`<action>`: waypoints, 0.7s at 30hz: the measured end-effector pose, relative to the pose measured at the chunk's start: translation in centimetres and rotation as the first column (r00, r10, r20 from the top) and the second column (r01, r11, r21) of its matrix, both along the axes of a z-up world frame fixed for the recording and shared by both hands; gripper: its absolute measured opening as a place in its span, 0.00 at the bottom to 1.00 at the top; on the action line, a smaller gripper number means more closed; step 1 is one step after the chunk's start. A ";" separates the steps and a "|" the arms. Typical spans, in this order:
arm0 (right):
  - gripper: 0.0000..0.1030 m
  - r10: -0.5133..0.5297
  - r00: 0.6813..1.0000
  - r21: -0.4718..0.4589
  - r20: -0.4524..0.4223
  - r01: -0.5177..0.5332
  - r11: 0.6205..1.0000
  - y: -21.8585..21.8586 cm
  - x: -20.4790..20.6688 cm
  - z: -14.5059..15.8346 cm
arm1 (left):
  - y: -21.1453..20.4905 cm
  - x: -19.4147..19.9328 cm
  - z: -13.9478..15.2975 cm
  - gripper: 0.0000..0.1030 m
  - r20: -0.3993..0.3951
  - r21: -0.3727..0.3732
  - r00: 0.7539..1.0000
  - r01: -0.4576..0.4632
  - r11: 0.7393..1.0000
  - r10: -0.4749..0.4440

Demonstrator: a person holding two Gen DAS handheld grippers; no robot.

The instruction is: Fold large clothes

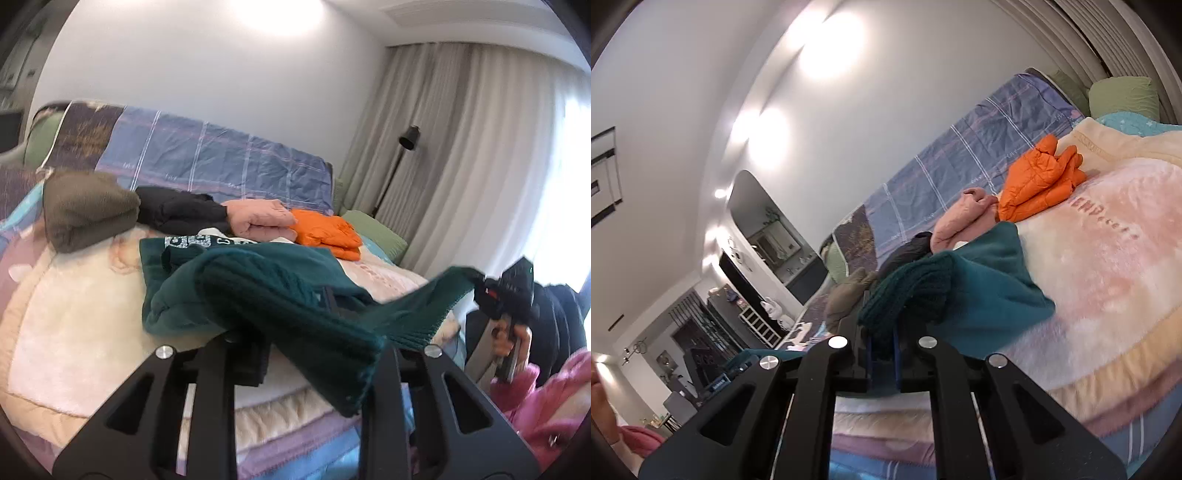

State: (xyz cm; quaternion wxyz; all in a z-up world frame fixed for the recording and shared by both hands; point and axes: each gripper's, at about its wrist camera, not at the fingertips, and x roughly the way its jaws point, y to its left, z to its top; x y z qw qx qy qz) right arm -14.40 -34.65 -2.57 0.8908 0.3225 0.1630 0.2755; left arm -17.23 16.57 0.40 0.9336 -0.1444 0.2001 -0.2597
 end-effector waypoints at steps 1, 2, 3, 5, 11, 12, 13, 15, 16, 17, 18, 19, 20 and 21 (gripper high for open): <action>0.08 0.001 1.000 -0.003 -0.004 -0.001 1.000 0.2 0.7 0.0 | 0.1 0.8 0.0 0.27 -0.010 -0.009 1.000 -0.005 1.000 0.004; 0.08 0.000 1.000 -0.013 -0.008 0.000 1.000 0.7 2.0 0.1 | 0.1 1.8 0.0 0.27 -0.023 -0.017 1.000 -0.012 1.000 0.012; 0.08 -0.002 1.000 -0.022 -0.006 0.002 1.000 0.9 2.7 0.2 | 0.2 2.7 0.0 0.27 -0.032 -0.023 0.999 -0.020 1.000 0.019; 0.08 -0.013 1.000 -0.044 0.003 0.014 0.999 1.4 5.0 0.8 | 0.4 4.9 0.2 0.27 -0.048 -0.039 0.998 -0.030 0.999 0.028; 0.08 -0.064 0.998 -0.083 -0.022 0.062 0.995 2.0 12.7 2.2 | 1.0 12.6 1.7 0.28 -0.085 -0.075 0.995 -0.056 0.996 0.050; 0.08 -0.088 0.996 -0.103 -0.027 0.084 0.991 2.2 14.6 2.4 | 0.8 14.5 1.9 0.28 -0.091 -0.072 0.994 -0.066 0.995 0.059; 0.08 -0.104 0.994 -0.120 -0.027 0.100 0.988 2.4 15.7 2.5 | 0.7 15.7 2.0 0.28 -0.096 -0.066 0.993 -0.073 0.995 0.066; 0.08 -0.135 0.991 -0.166 -0.023 0.129 0.978 2.9 19.1 2.5 | 0.3 19.2 1.9 0.28 -0.117 -0.043 0.989 -0.101 0.994 0.095; 0.08 -0.142 0.989 -0.176 -0.028 0.135 0.975 3.0 20.2 2.4 | 0.3 20.8 1.5 0.27 -0.129 -0.036 0.985 -0.116 0.993 0.111; 0.08 -0.151 0.987 -0.194 -0.048 0.139 0.971 3.2 22.4 2.0 | 0.3 22.5 1.0 0.27 -0.153 -0.033 0.980 -0.134 0.990 0.128; 0.08 -0.162 0.984 -0.211 -0.077 0.142 0.967 3.3 24.6 1.4 | 0.3 24.8 0.2 0.26 -0.200 -0.036 0.968 -0.164 0.986 0.153; 0.08 -0.172 0.980 -0.225 -0.098 0.147 0.963 3.4 26.0 0.8 | 0.5 26.6 -0.9 0.26 -0.249 -0.040 0.952 -0.193 0.980 0.177; 0.08 -0.191 0.972 -0.274 -0.137 0.149 0.950 3.8 28.8 -0.7 | 0.7 27.8 -1.7 0.26 -0.285 -0.044 0.940 -0.209 0.977 0.188; 0.08 -0.205 0.965 -0.318 -0.165 0.144 0.937 4.3 30.6 -2.0 | 1.0 30.4 -3.7 0.28 -0.364 -0.051 0.909 -0.235 0.971 0.201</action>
